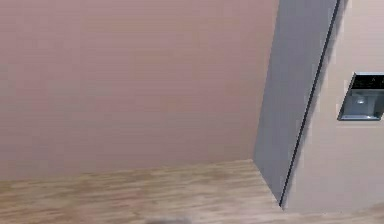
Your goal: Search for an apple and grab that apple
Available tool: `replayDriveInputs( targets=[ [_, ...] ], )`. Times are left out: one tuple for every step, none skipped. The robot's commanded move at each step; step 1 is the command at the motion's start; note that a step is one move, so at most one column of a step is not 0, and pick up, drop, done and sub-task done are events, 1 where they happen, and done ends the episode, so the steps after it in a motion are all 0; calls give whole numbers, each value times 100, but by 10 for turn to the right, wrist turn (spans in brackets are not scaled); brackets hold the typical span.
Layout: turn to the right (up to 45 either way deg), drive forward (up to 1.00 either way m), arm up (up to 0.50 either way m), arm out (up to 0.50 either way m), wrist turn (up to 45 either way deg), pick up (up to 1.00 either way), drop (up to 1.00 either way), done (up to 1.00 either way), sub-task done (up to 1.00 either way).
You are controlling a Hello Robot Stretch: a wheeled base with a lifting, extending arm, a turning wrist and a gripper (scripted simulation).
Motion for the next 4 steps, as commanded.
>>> replayDriveInputs(
  targets=[
    [-450,0,0,0,0,0,0,0,0],
    [-420,0,0,0,0,0,0,0,0],
    [0,45,0,0,0,0,0,0,0],
    [-450,0,0,0,0,0,0,0,0]
  ],
)
